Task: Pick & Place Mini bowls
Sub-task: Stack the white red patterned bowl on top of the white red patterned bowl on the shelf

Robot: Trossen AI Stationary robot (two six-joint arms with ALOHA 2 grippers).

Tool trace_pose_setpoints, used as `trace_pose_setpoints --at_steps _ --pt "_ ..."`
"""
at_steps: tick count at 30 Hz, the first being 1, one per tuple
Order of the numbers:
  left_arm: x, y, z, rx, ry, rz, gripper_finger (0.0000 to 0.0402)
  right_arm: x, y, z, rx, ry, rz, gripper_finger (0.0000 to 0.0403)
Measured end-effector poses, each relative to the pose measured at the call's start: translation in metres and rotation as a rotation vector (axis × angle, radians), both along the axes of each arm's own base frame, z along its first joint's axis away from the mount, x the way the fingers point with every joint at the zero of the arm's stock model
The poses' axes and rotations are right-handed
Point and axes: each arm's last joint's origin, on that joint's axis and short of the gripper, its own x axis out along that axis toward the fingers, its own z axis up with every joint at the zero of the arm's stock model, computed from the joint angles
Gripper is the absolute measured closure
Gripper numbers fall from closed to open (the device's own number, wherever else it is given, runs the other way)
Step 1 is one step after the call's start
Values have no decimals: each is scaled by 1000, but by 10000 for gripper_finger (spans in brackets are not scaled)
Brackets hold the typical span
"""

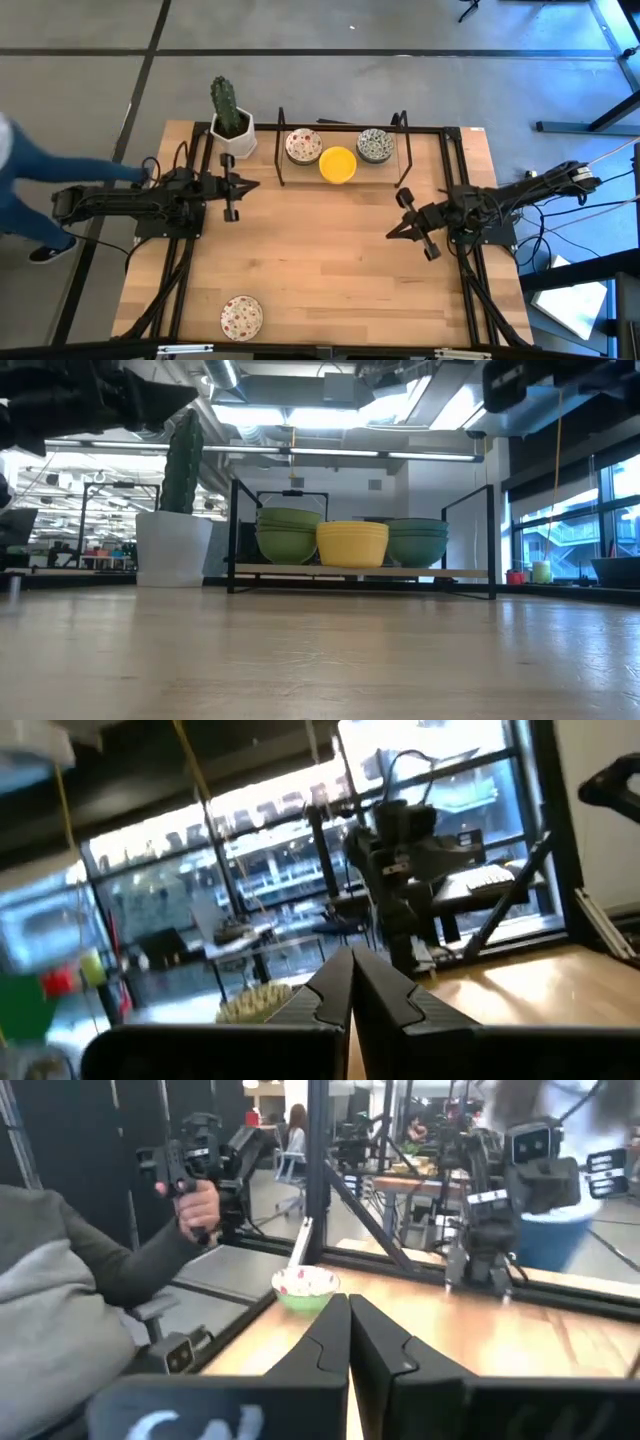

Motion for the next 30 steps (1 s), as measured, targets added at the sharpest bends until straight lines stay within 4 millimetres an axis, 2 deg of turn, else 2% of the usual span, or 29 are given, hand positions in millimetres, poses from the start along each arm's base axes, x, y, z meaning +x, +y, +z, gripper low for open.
trace_pose_setpoints --at_steps 4,8,13,17,22,25,30 --pt "4 1 -1 -128 110 -4 400 -4 -3 -4 -30 -8 -74 400" --pt "9 -5 18 -325 324 -57 399 -6 -4 -7 -76 8 -86 400" --pt "14 -37 39 -382 574 -253 400 -6 -4 -13 -92 75 -83 399" --pt "15 -66 51 -490 748 -213 399 -6 -4 -15 -94 95 -81 399" --pt "19 -111 37 -598 1007 -207 398 -6 -4 -15 -66 109 -81 399" --pt "21 -140 23 -578 1127 -220 398 -6 -4 -16 -54 124 -80 398" --pt "30 -171 10 -568 1216 -72 397 -6 -4 -18 -56 137 -80 393"
